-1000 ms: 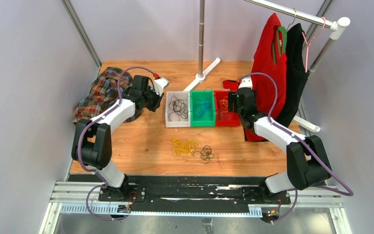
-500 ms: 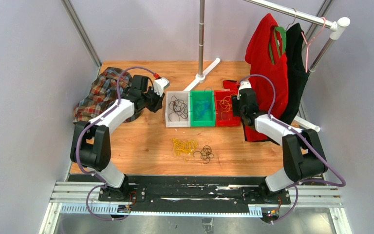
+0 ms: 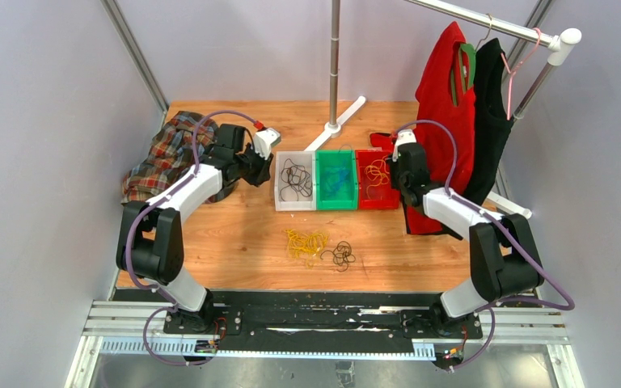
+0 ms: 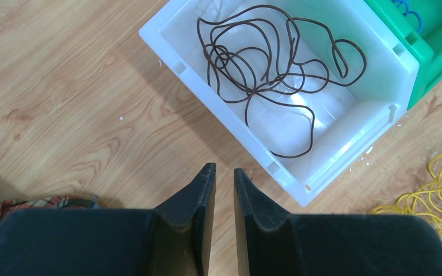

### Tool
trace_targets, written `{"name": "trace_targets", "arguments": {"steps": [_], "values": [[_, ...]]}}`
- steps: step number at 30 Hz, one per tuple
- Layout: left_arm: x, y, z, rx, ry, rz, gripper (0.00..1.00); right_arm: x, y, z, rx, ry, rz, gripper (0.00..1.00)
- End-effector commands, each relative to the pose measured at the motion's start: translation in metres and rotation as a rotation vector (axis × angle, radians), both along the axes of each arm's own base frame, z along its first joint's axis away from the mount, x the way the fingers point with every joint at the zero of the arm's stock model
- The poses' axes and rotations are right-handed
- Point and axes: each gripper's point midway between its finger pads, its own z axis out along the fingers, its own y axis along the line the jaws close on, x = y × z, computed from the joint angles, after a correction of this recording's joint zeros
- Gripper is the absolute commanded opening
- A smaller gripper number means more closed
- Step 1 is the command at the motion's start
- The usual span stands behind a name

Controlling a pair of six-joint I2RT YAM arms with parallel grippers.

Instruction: Untangle the cables

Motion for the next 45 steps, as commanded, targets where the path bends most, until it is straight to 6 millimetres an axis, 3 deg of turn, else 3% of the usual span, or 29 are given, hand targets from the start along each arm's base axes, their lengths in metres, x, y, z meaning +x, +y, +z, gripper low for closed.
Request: {"name": "trace_targets", "arguments": {"steps": [1,4,5,7,9,18,24,31,35,42,45], "values": [[0.002,-0.002,0.021,-0.033,-0.039,-0.011,0.22,0.013,0.001,0.025,-0.001,-0.066,0.018,0.19],[0.000,-0.005,0.021,-0.045,-0.028,-0.019,0.22,0.017,0.001,0.026,-0.010,-0.066,0.019,0.17],[-0.002,-0.006,0.021,-0.053,-0.021,-0.022,0.22,0.017,0.001,0.026,-0.012,-0.058,0.017,0.20],[-0.006,-0.010,0.021,-0.075,-0.002,-0.036,0.24,0.018,0.001,0.023,-0.016,-0.041,0.016,0.37],[-0.011,-0.016,0.021,-0.107,0.023,-0.055,0.26,0.018,0.003,0.021,-0.018,-0.038,0.034,0.44],[-0.006,-0.032,0.012,-0.224,0.112,-0.007,0.34,0.024,0.012,0.008,-0.048,-0.002,0.108,0.46],[0.000,-0.031,-0.002,-0.212,0.129,0.018,0.34,0.023,0.011,0.000,-0.117,0.018,0.122,0.42],[0.001,-0.028,-0.009,-0.190,0.123,0.024,0.33,0.020,0.016,-0.002,-0.253,0.003,0.132,0.25],[-0.001,-0.028,-0.014,-0.171,0.116,0.017,0.32,0.020,0.022,0.003,-0.295,-0.017,0.138,0.14],[0.002,-0.024,-0.023,-0.129,0.100,0.016,0.31,0.019,0.032,0.022,-0.304,-0.053,0.161,0.13],[0.004,-0.021,-0.028,-0.109,0.094,0.020,0.31,0.021,0.031,0.027,-0.306,-0.068,0.148,0.02]]}}
